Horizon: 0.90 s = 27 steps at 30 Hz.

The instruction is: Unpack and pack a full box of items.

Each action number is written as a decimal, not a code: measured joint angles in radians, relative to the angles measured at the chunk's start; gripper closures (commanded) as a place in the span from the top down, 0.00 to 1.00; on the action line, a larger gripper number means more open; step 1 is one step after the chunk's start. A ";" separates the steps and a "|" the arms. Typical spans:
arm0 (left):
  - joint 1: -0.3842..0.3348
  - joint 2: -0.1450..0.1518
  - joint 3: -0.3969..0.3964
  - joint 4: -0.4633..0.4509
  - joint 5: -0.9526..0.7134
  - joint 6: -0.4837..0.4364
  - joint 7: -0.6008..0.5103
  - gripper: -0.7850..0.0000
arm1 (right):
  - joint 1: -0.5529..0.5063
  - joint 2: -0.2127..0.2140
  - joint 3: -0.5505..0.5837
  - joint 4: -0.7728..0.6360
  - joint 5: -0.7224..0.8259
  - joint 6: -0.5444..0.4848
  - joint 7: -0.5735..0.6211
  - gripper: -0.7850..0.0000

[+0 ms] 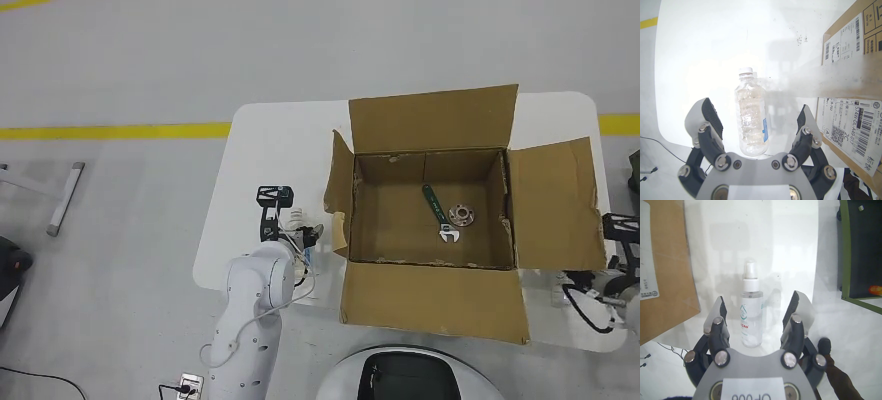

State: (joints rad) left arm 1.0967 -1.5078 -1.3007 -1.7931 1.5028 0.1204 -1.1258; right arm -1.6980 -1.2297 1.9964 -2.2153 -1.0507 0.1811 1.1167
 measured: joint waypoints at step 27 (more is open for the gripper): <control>0.000 0.000 0.000 0.000 0.000 0.000 0.000 1.00 | 0.468 0.039 -0.477 -0.135 -0.124 -0.034 0.008 0.00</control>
State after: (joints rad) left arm 1.0967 -1.5078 -1.3007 -1.7931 1.5028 0.1204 -1.1258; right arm -1.2297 -1.1903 1.5194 -2.3500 -1.1748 0.1476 1.1242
